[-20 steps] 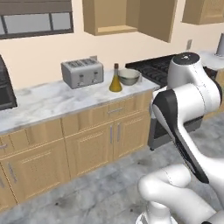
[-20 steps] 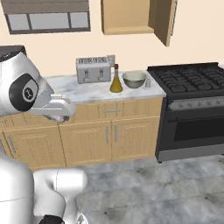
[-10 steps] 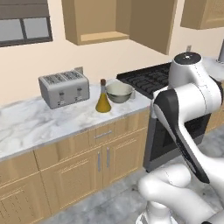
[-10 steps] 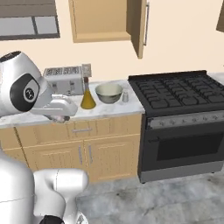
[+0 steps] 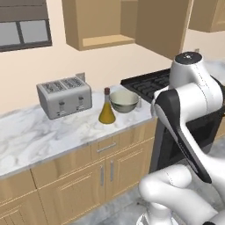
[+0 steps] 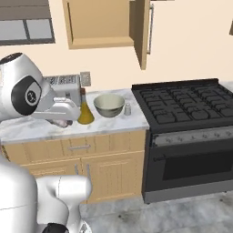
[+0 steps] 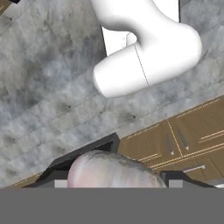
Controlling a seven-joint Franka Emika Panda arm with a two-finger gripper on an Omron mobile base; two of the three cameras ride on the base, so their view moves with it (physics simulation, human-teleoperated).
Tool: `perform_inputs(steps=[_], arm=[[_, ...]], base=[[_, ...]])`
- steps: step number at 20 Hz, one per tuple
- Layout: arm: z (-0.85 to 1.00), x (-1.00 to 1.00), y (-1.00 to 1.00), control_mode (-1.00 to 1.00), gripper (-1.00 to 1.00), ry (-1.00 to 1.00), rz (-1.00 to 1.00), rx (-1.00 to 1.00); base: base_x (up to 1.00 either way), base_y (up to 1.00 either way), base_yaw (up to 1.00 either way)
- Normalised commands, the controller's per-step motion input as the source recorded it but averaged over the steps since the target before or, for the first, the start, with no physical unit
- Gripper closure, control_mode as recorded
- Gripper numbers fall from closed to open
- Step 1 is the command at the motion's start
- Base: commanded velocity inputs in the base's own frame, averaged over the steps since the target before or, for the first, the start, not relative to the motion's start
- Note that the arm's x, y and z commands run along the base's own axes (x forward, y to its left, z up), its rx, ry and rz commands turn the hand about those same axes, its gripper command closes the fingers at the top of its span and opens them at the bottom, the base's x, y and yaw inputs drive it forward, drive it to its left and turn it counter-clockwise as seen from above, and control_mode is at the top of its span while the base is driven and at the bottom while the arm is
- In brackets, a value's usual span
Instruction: Retrieve the bottle and the shaker from the cabinet and place them next to the mixing bowl on the counter. Then add garlic from the fridge to the mixing bowl.
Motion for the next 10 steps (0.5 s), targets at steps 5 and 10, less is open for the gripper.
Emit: perform_inputs(steps=[5, 10], arm=[[0.00, 0.00, 0.00, 1.00, 1.00, 0.00, 0.00, 0.00], [0.00, 0.00, 0.00, 1.00, 1.00, 0.00, 0.00, 0.00]], base=[[0.59, -0.19, 0.15], [0.56, -0.25, 0.11]])
